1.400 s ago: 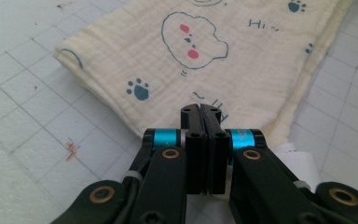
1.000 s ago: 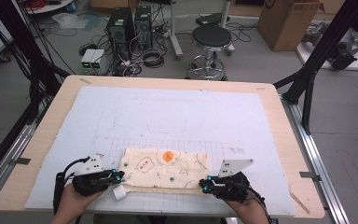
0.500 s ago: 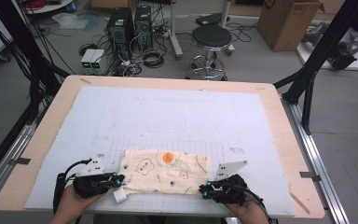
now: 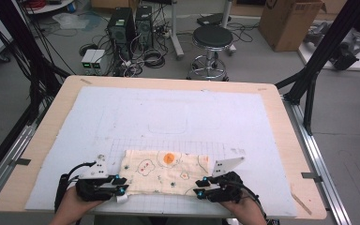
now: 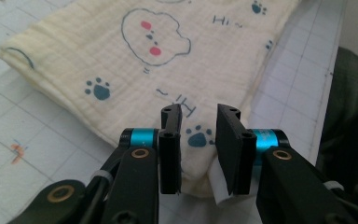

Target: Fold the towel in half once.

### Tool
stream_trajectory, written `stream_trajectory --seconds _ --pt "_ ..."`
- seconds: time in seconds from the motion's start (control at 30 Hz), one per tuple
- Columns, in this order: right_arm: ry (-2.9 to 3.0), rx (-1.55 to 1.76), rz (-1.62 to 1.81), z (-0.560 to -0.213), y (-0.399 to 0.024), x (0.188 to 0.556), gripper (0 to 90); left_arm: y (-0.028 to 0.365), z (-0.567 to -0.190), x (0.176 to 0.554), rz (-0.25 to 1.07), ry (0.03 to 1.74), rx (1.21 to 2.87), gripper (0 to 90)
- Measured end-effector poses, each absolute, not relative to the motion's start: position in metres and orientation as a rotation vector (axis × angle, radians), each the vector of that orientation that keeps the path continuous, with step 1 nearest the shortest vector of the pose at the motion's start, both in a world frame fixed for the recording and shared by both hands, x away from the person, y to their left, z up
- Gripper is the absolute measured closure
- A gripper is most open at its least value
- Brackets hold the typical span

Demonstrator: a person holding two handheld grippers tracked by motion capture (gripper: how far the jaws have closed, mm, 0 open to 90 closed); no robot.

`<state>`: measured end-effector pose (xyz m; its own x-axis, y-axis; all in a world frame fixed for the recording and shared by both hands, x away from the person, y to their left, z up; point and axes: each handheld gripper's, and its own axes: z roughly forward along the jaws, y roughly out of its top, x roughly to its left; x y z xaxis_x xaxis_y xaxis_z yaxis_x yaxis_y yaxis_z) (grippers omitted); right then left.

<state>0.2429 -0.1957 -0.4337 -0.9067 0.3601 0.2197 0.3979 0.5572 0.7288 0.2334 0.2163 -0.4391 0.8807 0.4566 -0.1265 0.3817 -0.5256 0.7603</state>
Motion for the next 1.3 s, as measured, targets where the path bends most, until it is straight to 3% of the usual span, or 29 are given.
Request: stream_trajectory --seconds 0.17,0.33,0.53,0.77,0.9,1.13,1.3 --pt "-2.740 -0.673 -1.260 -0.441 -0.193 0.245 66.8 0.215 -0.440 0.232 0.118 0.593 2.193 72.4" --pt "-2.736 -0.698 -1.273 -0.443 -0.196 0.245 67.5 0.213 -0.440 0.230 0.155 0.568 2.207 87.0" --pt "-2.733 -0.706 -1.284 -0.444 -0.197 0.245 67.4 0.217 -0.432 0.229 0.166 0.566 2.136 88.2" --pt "-2.730 -0.711 -1.281 -0.443 -0.198 0.244 65.6 0.219 -0.434 0.225 0.119 0.526 2.162 88.2" --pt "-2.727 -0.721 -1.291 -0.442 -0.199 0.243 62.8 0.219 -0.435 0.226 0.073 0.517 2.161 86.8" --pt "-2.675 -0.727 -1.407 -0.426 -0.192 0.250 66.1 0.214 -0.424 0.235 0.029 0.559 2.058 65.6" --pt "-2.672 -0.762 -1.415 -0.420 -0.182 0.268 74.5 0.201 -0.417 0.247 0.063 0.579 2.037 70.7"
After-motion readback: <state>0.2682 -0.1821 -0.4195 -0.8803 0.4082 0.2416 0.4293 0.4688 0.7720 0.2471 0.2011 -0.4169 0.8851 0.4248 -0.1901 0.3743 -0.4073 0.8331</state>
